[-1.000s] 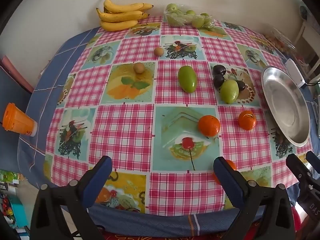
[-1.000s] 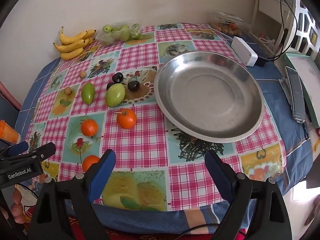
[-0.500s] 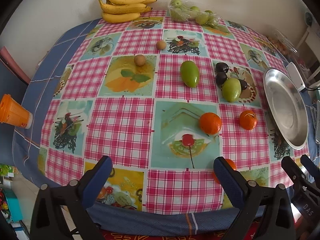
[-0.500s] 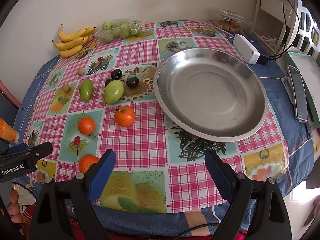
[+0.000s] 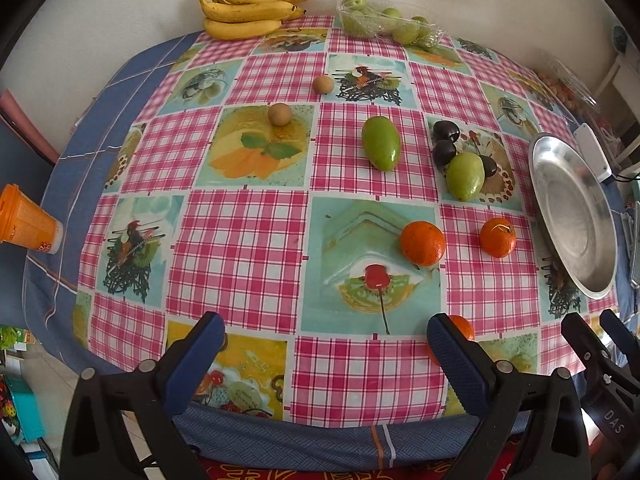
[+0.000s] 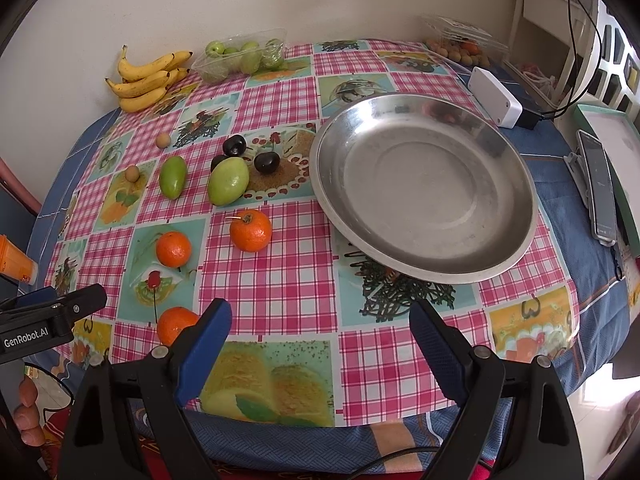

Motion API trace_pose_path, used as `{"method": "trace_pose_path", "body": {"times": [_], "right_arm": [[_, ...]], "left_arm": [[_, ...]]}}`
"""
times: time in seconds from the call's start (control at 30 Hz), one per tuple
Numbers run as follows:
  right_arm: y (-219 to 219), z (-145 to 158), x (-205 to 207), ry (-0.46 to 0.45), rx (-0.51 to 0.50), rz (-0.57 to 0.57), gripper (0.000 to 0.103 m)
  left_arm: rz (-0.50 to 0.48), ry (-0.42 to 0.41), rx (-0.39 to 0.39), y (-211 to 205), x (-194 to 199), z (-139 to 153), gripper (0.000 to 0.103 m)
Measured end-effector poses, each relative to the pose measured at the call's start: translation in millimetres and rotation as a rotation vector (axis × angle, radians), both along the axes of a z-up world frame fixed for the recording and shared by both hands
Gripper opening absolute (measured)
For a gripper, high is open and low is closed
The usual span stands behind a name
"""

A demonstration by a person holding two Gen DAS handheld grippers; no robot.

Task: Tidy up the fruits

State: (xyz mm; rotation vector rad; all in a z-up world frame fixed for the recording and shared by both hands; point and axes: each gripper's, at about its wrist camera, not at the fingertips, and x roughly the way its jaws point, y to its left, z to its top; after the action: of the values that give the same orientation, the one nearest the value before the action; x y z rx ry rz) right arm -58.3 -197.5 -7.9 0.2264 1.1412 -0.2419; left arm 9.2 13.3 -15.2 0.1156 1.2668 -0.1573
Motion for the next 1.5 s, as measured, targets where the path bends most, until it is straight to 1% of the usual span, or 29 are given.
{"method": "trace_pose_path", "body": {"times": [1.5], "right_arm": [[0.8, -1.2, 0.5, 0.000, -0.002, -0.002, 0.091]], "left_arm": [[0.001, 0.027, -0.009, 2.4, 0.7, -5.4, 0.103]]}}
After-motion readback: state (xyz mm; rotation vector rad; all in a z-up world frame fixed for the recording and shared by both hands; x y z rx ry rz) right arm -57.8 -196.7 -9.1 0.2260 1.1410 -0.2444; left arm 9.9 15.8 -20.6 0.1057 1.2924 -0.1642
